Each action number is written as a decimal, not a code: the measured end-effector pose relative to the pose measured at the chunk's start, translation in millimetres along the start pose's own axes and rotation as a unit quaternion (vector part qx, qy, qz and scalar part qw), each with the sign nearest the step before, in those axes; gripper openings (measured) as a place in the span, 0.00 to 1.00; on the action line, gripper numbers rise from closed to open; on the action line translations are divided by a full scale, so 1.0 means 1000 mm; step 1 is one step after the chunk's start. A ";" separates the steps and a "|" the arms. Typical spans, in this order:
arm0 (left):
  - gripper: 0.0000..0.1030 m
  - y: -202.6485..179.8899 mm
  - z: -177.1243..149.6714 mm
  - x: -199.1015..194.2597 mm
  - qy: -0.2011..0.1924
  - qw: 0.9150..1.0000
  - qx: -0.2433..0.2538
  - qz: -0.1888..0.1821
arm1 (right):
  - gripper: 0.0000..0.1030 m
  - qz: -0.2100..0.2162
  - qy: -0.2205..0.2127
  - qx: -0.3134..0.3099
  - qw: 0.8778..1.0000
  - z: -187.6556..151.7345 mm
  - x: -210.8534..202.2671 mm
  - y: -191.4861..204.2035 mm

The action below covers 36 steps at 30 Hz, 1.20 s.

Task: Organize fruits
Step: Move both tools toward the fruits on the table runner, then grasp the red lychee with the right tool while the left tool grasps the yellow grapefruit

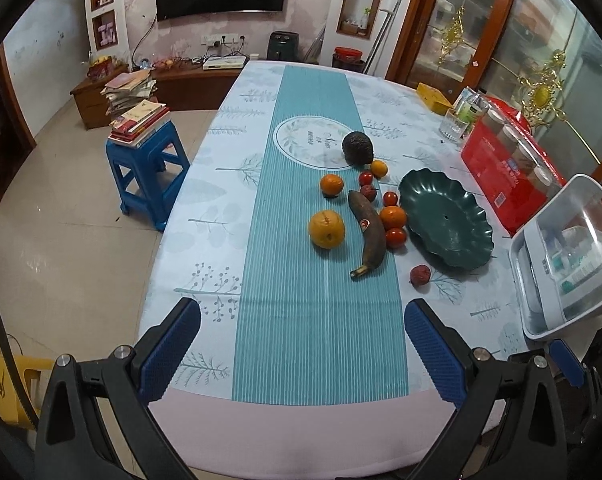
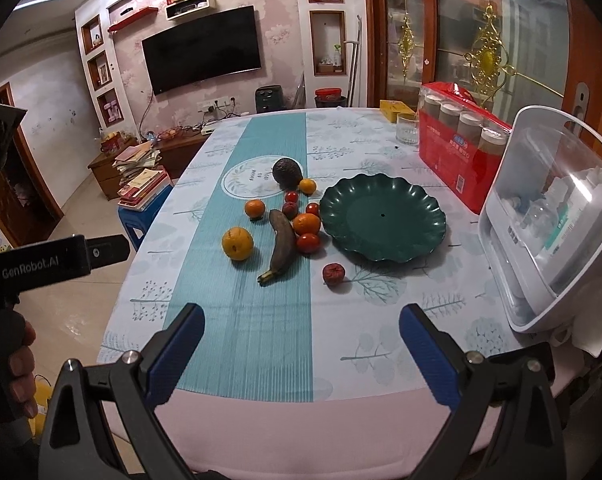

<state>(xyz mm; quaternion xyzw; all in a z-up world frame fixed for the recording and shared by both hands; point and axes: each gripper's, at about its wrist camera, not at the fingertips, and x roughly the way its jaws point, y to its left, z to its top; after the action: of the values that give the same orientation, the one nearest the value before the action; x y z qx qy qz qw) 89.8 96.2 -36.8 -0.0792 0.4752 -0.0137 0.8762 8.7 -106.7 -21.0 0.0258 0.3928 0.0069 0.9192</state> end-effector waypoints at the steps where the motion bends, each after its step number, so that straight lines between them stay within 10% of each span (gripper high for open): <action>1: 0.98 -0.001 0.002 0.004 0.001 1.000 0.001 0.001 | 0.96 0.001 0.000 0.000 1.000 0.001 0.002 -0.001; 36: 0.94 -0.032 0.080 0.224 0.080 0.996 -0.048 -0.013 | 0.85 0.011 0.084 -0.108 0.991 0.016 0.210 -0.037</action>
<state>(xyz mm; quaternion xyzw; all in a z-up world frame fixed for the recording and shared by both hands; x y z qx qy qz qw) 280.7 52.7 -175.0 -0.1257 0.5425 -0.0089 0.8305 165.3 -137.4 -163.2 -0.0699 0.4656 0.0614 0.8801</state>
